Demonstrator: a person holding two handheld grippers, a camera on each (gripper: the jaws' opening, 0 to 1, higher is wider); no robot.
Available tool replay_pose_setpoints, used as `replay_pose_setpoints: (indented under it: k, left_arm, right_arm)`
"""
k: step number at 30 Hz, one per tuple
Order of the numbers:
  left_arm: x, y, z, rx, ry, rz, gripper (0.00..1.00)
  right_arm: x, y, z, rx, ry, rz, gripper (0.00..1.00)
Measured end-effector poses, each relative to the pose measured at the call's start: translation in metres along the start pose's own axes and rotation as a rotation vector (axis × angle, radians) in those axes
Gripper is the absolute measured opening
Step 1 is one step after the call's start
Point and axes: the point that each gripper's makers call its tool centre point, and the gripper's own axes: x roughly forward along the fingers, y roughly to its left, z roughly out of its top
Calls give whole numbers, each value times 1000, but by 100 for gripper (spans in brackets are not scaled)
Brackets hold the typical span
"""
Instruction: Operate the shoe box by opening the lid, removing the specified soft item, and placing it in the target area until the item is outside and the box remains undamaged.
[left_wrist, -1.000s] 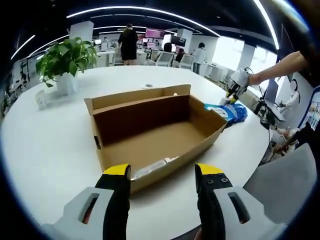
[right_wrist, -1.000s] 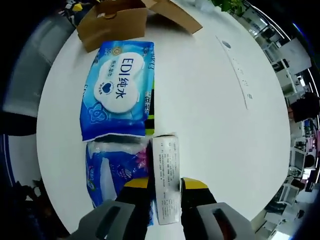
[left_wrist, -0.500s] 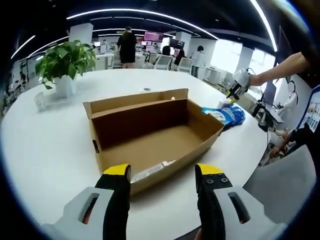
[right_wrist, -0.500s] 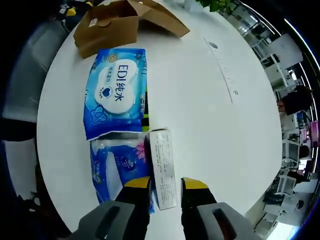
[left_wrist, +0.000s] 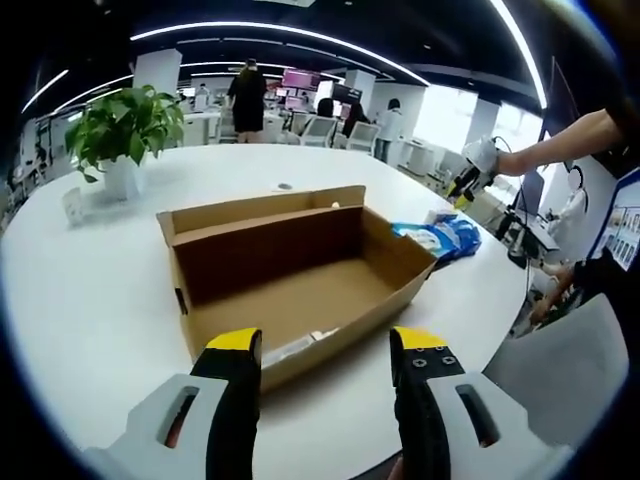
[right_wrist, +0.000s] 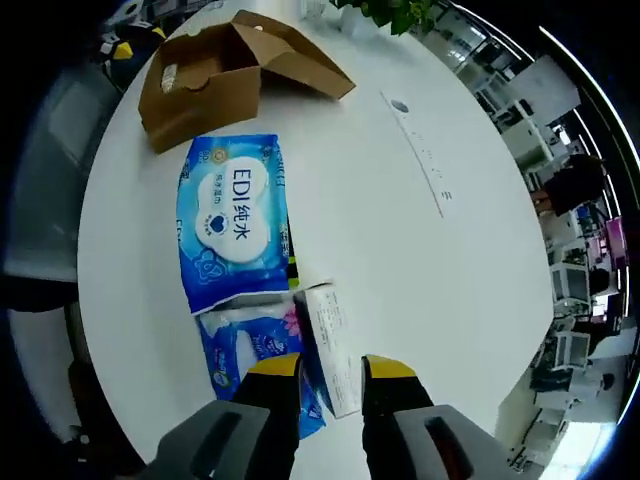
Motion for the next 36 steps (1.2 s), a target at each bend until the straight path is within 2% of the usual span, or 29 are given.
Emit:
replay_pose_setpoints:
  k: [2, 7, 11, 15, 17, 19, 21, 25, 29, 36]
  left_arm:
    - [0, -3, 1, -8, -7, -15, 53]
    - [1, -9, 3, -11, -11, -35, 53]
    - [2, -14, 1, -12, -7, -53, 53]
    - [3, -17, 2, -18, -11, -68, 53]
    - [3, -18, 1, -21, -11, -72, 53]
    - [3, -19, 1, -29, -12, -79, 53]
    - [3, -21, 2, -37, -14, -87, 53]
    - [2, -22, 4, -44, -24, -92, 53]
    - [2, -23, 5, -61, -31, -103, 53]
    - [3, -27, 6, -59, -31, -119, 53]
  right_arm:
    - [1, -1, 5, 43, -24, -11, 19]
    - [-3, 15, 35, 158, -123, -33, 19]
    - [-7, 44, 63, 222, -194, 8, 21]
    - [-12, 68, 92, 283, -280, 21, 21]
    - [-14, 78, 101, 305, -301, 25, 22]
    - [-16, 85, 108, 316, -319, 27, 23]
    - [-21, 88, 115, 329, -342, -6, 24]
    - [-26, 106, 131, 371, -394, 7, 24]
    - [-29, 124, 147, 454, -447, 17, 29]
    - [-30, 152, 170, 492, -505, 10, 30]
